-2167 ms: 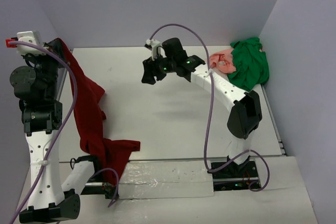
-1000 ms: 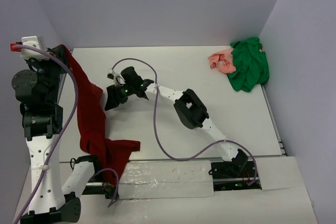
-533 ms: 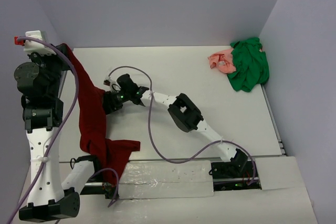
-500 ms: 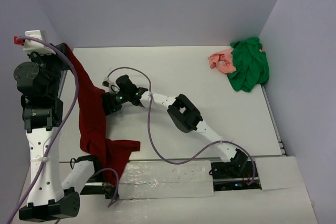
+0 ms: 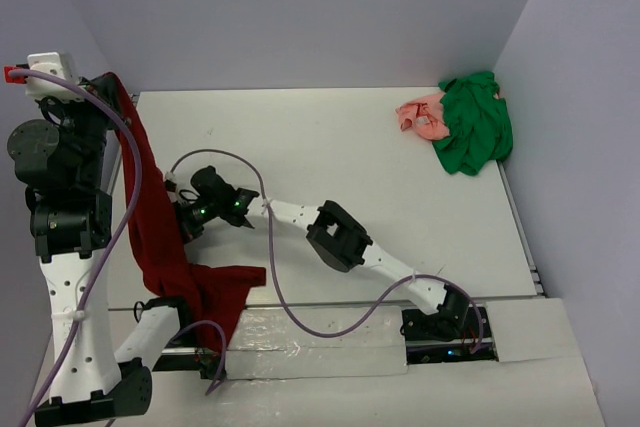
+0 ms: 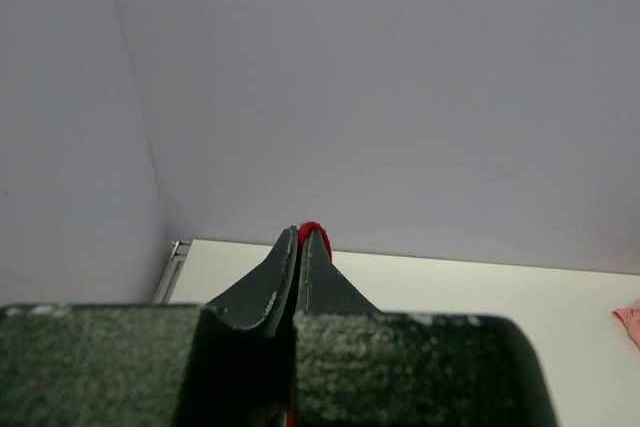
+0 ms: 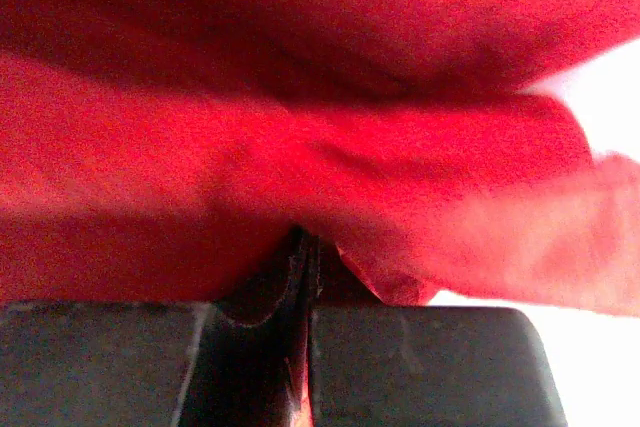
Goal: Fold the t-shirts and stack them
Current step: Flatten out the tshirt
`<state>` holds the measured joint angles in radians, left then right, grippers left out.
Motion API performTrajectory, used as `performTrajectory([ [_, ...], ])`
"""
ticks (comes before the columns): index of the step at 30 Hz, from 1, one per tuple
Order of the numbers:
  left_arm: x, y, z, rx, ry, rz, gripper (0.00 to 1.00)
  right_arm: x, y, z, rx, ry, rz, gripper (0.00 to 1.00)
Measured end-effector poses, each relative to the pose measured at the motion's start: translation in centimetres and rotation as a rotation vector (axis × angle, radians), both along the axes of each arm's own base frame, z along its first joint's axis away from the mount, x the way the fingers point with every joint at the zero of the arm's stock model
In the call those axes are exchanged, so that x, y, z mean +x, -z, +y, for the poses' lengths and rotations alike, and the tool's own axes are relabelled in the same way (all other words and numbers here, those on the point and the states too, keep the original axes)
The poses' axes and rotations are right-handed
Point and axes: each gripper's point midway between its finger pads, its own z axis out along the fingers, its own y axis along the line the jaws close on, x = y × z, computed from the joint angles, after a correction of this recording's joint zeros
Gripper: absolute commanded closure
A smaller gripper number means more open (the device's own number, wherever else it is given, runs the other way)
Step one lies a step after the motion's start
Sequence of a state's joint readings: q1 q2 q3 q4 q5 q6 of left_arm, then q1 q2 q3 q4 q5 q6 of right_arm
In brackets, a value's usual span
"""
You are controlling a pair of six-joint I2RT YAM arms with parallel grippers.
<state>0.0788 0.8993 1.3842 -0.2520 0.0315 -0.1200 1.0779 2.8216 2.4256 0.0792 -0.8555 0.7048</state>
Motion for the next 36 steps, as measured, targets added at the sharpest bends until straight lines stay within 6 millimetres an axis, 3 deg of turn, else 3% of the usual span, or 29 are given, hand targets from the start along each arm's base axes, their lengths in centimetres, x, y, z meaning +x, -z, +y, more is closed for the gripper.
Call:
performTrajectory([
  [3, -0.1, 0.2, 0.0, 0.001, 0.001, 0.006, 1.0, 0.3, 0.3, -0.1, -0.013, 0.007, -0.035, 1.0],
  [6, -0.4, 0.2, -0.1, 0.004, 0.002, 0.007, 1.0, 1.9, 2.5, -1.9, -0.1, 0.049, -0.097, 1.0],
  [9, -0.7, 0.4, -0.2, 0.01, 0.002, 0.011, 1.0, 4.8, 4.4, -5.7, -0.236, 0.138, -0.193, 1.0],
  [11, -0.9, 0.4, -0.2, 0.012, 0.002, 0.011, 1.0, 7.8, 4.1, -9.3, -0.315, 0.218, -0.288, 1.0],
  [13, -0.9, 0.3, -0.2, 0.015, 0.002, 0.009, 1.0, 11.3, 2.2, -12.7, -0.36, 0.3, -0.371, 1.0],
  [18, -0.9, 0.3, -0.3, 0.02, 0.006, 0.008, 1.0, 22.1, -5.8, -22.6, -0.392, 0.589, -0.57, 1.0],
  [22, -0.8, 0.5, -0.3, 0.027, 0.007, 0.009, 1.0, 27.4, -10.0, -31.4, -0.468, 0.797, -0.694, 1.0],
  [24, -0.6, 1.0, -0.3, 0.029, 0.007, 0.016, 1.0, 28.2, -11.3, -34.1, -0.501, 0.847, -0.745, 1.0],
  [26, -0.4, 1.4, -0.2, 0.033, 0.007, 0.024, 1.0, 28.3, -12.3, -35.3, -0.521, 0.865, -0.79, 1.0],
  [36, -0.9, 1.1, -0.2, 0.06, 0.001, 0.011, 1.0, 26.1, -13.9, -36.7, -0.563, 0.823, -0.83, 1.0],
])
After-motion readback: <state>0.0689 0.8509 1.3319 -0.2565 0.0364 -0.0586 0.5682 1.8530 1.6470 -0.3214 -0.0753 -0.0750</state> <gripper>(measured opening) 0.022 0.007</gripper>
